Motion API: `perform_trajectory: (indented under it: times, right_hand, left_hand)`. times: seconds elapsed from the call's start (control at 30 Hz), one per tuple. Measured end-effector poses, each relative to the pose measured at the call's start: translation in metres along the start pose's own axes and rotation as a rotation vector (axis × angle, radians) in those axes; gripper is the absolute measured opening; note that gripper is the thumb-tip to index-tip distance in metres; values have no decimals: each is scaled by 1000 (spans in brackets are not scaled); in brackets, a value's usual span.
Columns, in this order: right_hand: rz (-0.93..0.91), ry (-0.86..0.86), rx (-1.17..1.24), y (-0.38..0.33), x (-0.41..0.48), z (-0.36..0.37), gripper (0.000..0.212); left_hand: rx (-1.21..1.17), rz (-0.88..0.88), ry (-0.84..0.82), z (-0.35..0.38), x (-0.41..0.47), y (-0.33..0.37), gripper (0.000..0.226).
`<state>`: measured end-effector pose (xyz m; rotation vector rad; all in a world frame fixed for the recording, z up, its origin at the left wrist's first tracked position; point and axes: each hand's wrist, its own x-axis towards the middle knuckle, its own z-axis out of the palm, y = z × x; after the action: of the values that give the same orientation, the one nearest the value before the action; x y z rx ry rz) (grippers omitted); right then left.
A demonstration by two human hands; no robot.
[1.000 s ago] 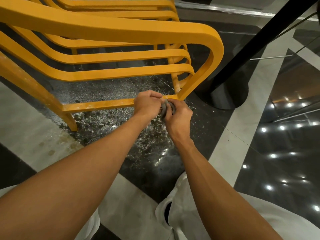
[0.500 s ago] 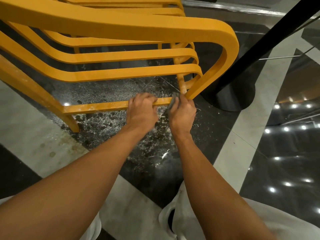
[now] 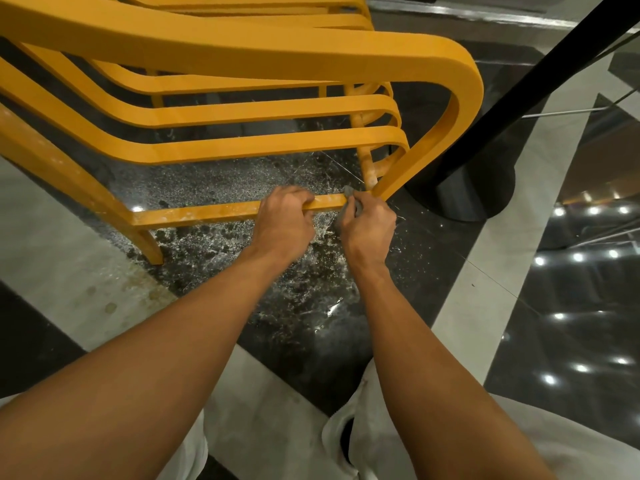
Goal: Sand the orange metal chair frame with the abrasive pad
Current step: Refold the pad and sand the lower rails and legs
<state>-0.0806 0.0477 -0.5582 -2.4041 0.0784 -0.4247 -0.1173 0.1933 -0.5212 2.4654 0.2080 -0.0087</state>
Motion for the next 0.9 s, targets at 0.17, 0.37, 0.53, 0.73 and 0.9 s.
perform_trajectory:
  times: [0.17,0.37,0.53,0.73,0.9]
  right_hand:
    - [9,-27,5,-3,0,-1,24]
    - [61,-7,16,-2,6,-2,23]
    - [60,-44,34,-3,7,-9,21]
    - [-35,-150,29,-11,1,-9,18]
    - [39,-101,43,-15,2,-8,19]
  left_hand:
    - [2,3,1,-2,0,0,35]
    - [-14,10,-3,-3,0,-2,33]
    - [-22,16,-8,-4,-1,-2,34]
    - [-24,6,-14,-6,-3,-3,34]
    - [37,-32,55,-14,-6,-10,35]
